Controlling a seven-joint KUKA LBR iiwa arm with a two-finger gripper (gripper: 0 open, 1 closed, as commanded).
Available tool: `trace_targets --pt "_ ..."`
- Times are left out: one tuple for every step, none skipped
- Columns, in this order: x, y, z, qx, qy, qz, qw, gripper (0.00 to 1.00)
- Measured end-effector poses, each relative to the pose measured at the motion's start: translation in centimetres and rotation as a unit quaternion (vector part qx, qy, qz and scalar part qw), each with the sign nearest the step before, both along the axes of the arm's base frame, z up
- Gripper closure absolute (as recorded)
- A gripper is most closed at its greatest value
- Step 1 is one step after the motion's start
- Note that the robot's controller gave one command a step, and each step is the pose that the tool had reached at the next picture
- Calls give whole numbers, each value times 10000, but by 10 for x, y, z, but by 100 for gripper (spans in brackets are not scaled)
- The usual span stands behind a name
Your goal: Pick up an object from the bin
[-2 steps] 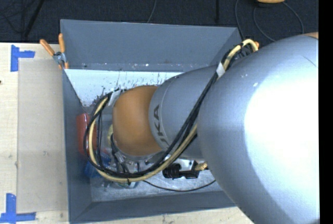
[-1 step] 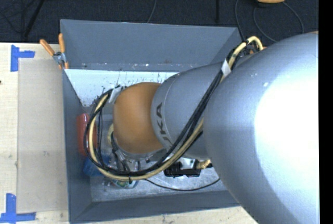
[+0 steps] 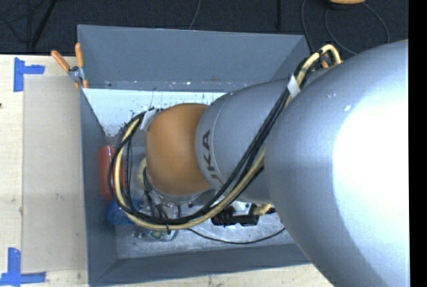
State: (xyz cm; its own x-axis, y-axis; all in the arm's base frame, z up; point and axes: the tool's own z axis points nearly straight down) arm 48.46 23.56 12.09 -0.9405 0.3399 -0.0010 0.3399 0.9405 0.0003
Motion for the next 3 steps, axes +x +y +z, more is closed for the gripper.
trace_targets --pt "0 -1 6 -5 12 -1 10000 100" --pt "0 -1 10 -3 12 -1 10000 100" --pt "0 -1 12 -3 15 -2 10000 100"
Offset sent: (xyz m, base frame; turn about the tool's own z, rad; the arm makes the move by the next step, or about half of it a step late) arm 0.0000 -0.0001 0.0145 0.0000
